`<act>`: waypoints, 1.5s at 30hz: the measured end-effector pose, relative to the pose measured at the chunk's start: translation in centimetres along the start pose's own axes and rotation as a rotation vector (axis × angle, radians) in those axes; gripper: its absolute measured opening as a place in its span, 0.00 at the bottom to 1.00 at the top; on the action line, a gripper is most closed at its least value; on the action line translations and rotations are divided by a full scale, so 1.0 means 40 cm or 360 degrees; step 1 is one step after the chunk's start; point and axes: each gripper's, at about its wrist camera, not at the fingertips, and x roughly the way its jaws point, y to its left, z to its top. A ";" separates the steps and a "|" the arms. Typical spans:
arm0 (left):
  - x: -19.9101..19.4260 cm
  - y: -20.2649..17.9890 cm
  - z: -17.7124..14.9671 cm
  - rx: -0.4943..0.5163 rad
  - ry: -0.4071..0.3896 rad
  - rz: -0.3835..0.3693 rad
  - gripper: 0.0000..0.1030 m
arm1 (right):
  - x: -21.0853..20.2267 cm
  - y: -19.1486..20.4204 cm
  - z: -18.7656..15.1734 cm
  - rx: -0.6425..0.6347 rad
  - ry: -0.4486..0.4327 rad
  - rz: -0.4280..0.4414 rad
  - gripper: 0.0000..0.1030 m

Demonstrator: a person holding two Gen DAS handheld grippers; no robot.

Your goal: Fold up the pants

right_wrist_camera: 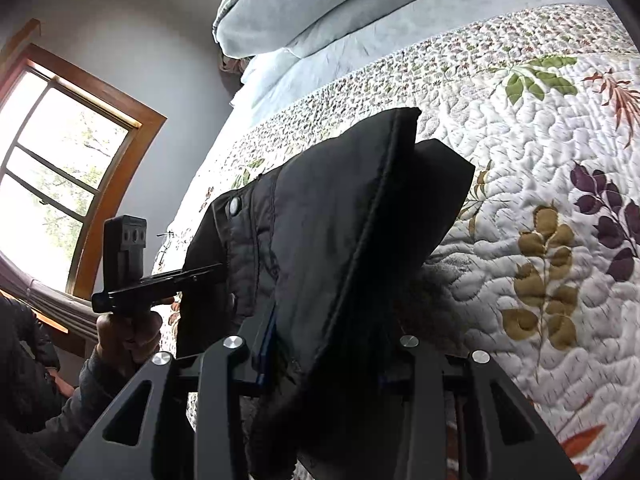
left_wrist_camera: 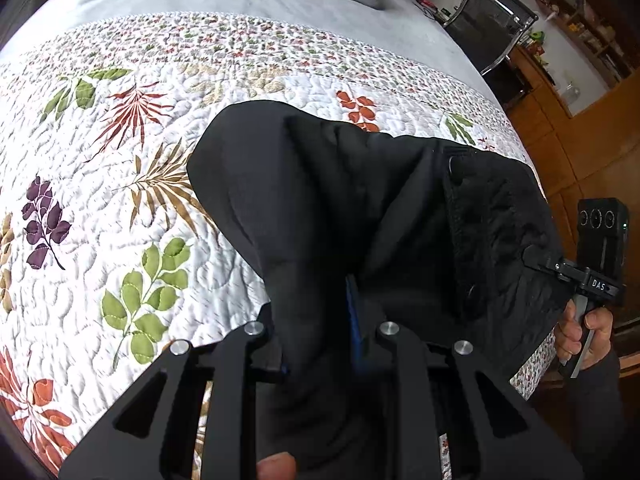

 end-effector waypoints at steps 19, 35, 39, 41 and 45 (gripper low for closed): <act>0.030 0.106 -0.068 -0.0104 -0.0063 -0.0003 0.80 | 0.017 -0.040 -0.039 -0.0076 0.0027 -0.0266 0.66; -0.193 0.081 -0.159 -0.0059 -0.0349 0.0350 0.84 | -0.112 0.177 -0.091 -0.0477 -0.0141 -0.0678 0.68; -0.193 0.013 -0.198 0.0060 -0.0346 0.0419 0.84 | -0.075 0.239 -0.144 -0.0626 -0.0099 -0.0733 0.68; -0.169 -0.001 -0.217 0.0109 -0.0303 0.0449 0.84 | -0.044 0.245 -0.157 -0.0627 -0.0064 -0.0748 0.66; -0.093 -0.010 -0.236 0.0129 -0.0212 0.0475 0.84 | -0.002 0.211 -0.179 -0.0594 -0.0007 -0.0801 0.68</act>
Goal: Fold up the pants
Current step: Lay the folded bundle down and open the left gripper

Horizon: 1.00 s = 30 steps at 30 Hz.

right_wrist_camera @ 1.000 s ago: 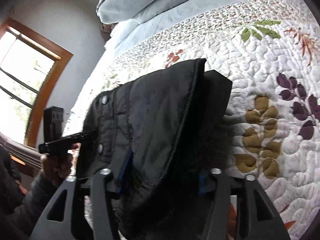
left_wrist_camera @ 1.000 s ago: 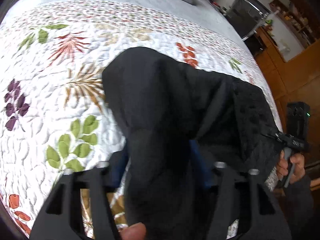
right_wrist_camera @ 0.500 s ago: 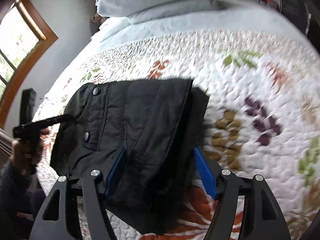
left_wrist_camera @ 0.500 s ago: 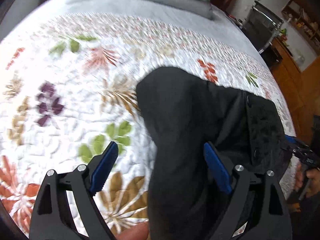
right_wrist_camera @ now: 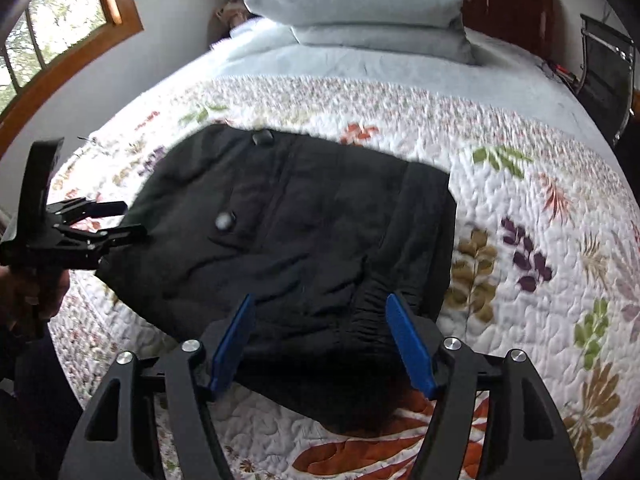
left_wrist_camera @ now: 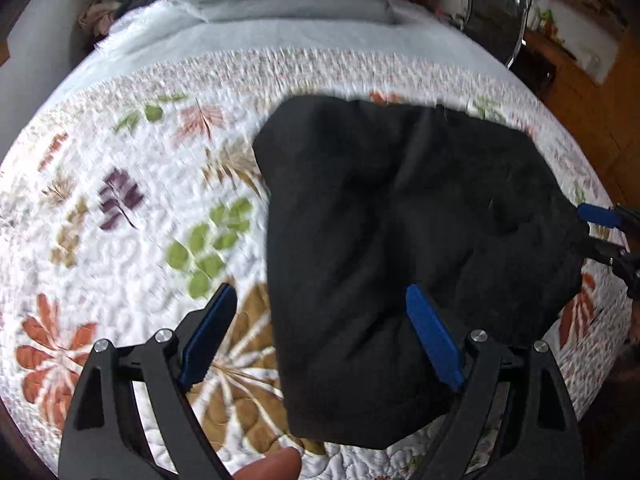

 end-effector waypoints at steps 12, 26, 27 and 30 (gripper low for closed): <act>-0.020 0.042 0.063 -0.0060 -0.0067 -0.0014 0.82 | -0.003 -0.047 0.035 0.0085 -0.0068 0.0044 0.70; -0.058 0.016 0.148 -0.0090 -0.0185 0.0184 0.88 | -0.026 -0.030 0.097 0.0128 -0.0149 -0.0213 0.81; -0.078 0.014 0.133 -0.0091 -0.0205 0.0205 0.88 | -0.050 -0.017 0.088 0.0131 -0.0172 -0.0255 0.84; -0.157 -0.022 0.086 -0.0066 -0.0309 0.0258 0.89 | -0.134 0.031 0.055 0.0074 -0.0256 -0.0355 0.89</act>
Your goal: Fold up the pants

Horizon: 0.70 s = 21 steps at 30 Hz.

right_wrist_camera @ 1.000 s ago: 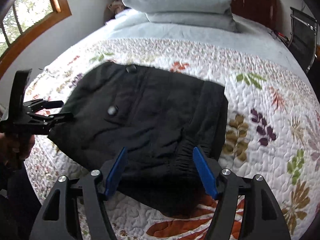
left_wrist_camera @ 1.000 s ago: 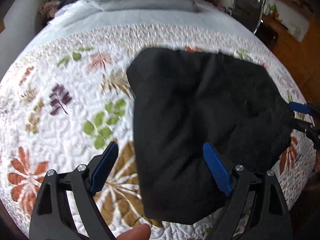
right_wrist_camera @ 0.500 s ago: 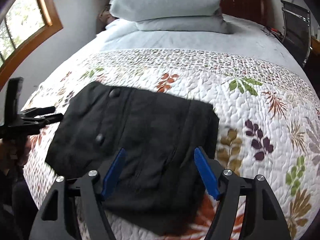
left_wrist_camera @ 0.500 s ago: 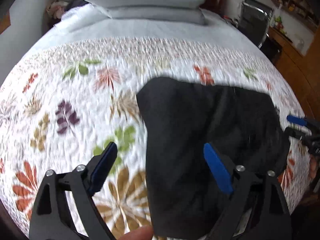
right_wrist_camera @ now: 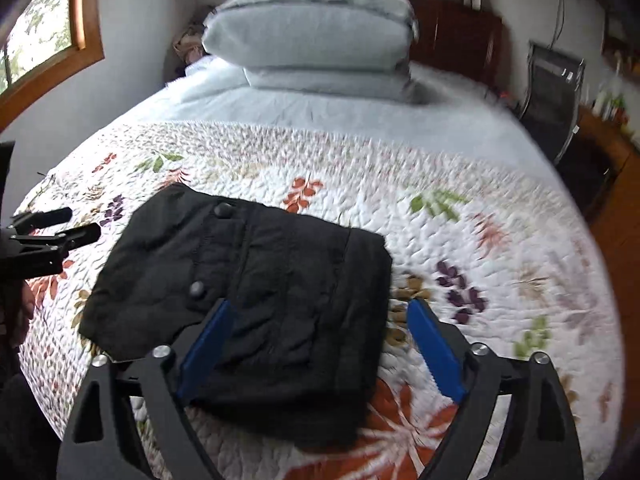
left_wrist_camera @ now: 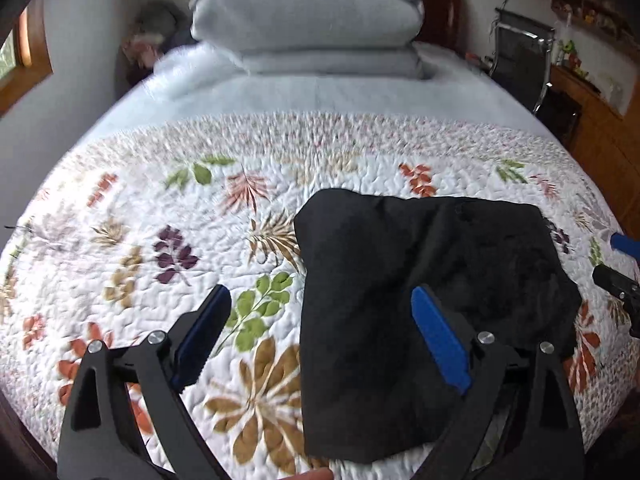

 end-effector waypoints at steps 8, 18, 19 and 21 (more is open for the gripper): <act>-0.230 -0.036 -0.075 -0.0053 -0.0174 0.0073 0.96 | -0.217 0.044 -0.052 0.0129 -0.0169 0.0023 0.97; -0.359 -0.050 -0.160 -0.0116 -0.0175 -0.0013 0.97 | -0.298 0.086 -0.125 0.0155 -0.0166 -0.0041 0.97; -0.363 -0.050 -0.168 -0.0121 -0.0174 -0.0014 0.97 | -0.303 0.090 -0.133 0.0157 -0.0158 -0.0050 0.97; -0.359 -0.055 -0.186 -0.0127 -0.0145 -0.0023 0.97 | -0.307 0.100 -0.147 0.0145 -0.0144 -0.0066 0.97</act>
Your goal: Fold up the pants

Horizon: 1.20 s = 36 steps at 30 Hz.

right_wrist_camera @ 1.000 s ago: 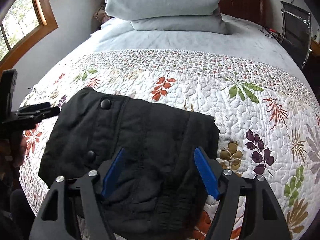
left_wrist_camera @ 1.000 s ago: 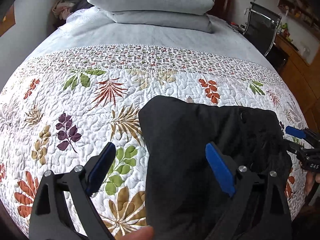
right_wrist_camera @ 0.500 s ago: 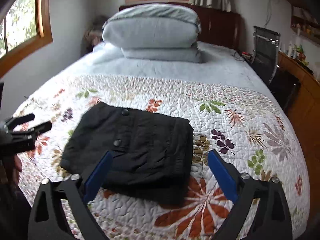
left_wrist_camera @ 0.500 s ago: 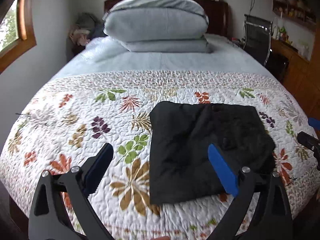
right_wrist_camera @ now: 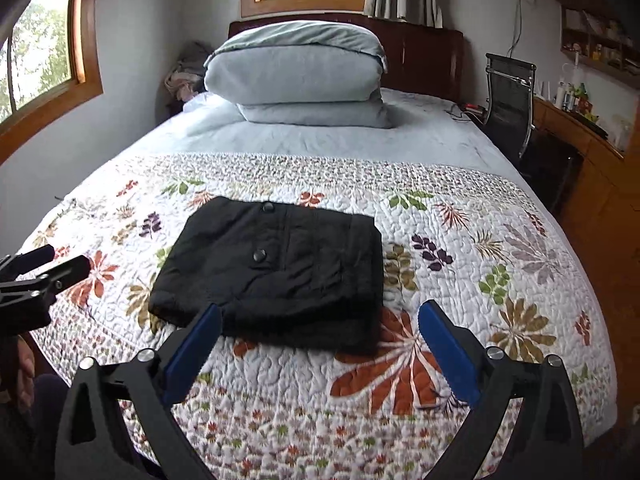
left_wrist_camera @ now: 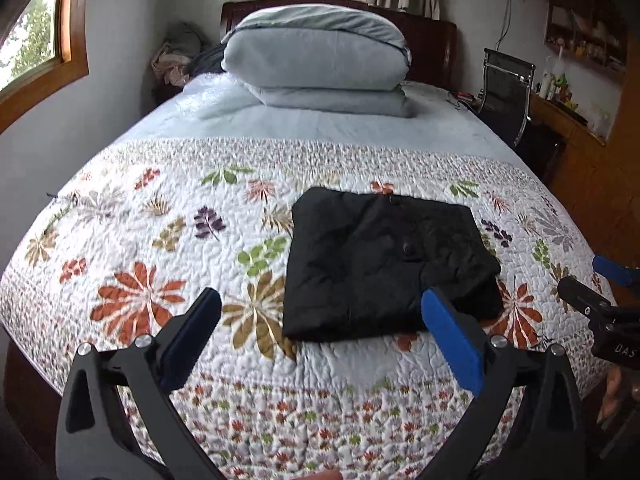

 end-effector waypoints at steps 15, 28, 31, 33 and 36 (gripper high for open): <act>0.069 0.023 -0.090 -0.0178 0.0193 -0.0100 0.97 | -0.023 0.032 -0.053 -0.0122 0.0006 -0.0211 0.97; 0.026 0.027 -0.091 -0.0037 0.0142 0.0161 0.97 | -0.082 0.018 -0.035 -0.0108 -0.0086 -0.0257 0.97; 0.006 0.022 -0.096 -0.0002 0.0119 0.0113 0.97 | -0.103 0.031 -0.033 -0.0117 -0.0099 -0.0245 0.97; -0.004 0.020 -0.100 0.0000 0.0104 0.0040 0.97 | -0.121 0.036 -0.032 -0.0097 -0.0122 -0.0216 0.97; -0.006 0.017 -0.112 -0.0006 0.0109 0.0026 0.97 | -0.130 0.027 -0.035 0.0015 -0.0128 -0.0099 0.97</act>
